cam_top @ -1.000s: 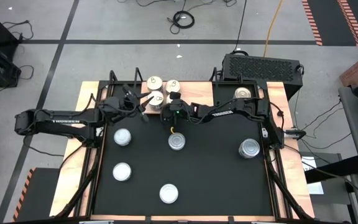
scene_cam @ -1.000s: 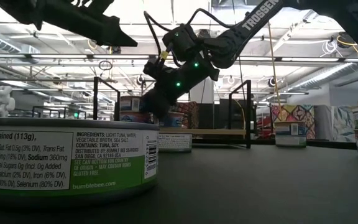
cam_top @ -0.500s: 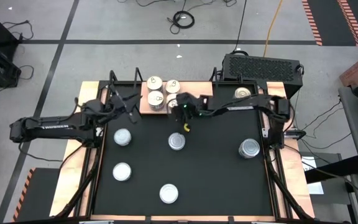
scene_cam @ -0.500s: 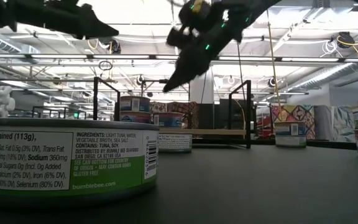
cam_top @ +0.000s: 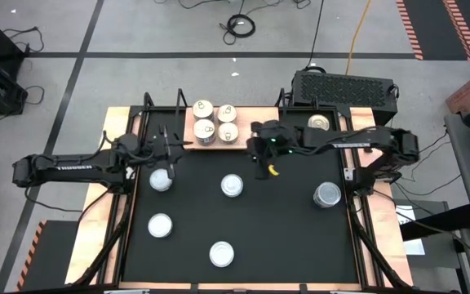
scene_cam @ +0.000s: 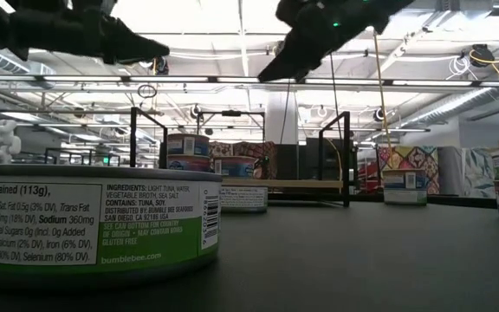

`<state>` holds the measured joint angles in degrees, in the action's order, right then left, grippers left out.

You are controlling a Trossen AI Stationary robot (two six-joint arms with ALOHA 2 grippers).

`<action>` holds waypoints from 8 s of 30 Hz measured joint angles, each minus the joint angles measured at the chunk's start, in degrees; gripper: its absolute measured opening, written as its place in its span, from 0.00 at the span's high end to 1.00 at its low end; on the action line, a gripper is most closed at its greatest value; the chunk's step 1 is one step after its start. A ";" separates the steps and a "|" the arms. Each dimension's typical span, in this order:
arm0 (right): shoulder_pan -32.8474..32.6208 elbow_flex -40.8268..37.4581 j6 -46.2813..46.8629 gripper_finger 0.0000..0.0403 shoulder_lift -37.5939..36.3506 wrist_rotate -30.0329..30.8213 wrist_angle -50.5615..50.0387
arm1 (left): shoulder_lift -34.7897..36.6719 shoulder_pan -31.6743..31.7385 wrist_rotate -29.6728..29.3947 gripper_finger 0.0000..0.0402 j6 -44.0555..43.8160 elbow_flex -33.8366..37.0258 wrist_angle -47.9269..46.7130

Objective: Stack canned seafood by type on shelf
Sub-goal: Stack the blue tuna can on top of the blue tuna can on the shelf

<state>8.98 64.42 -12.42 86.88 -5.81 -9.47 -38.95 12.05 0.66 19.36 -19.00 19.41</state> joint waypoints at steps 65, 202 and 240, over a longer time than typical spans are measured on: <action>38.00 -14.70 45.77 1.00 -31.33 20.09 -45.24 | -22.96 -1.24 17.19 0.77 -7.09 -2.47 23.66; 48.79 -33.39 53.36 0.41 -23.88 11.87 -11.46 | -42.41 -10.94 -9.41 0.77 -14.56 -21.97 -0.67; 47.90 -33.48 50.14 1.00 -31.77 12.79 -12.61 | -42.41 -10.99 -9.42 0.77 -17.51 -21.97 -3.90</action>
<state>56.88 30.94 37.71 55.11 6.99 -22.08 -81.36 1.06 -8.76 1.85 -40.97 15.51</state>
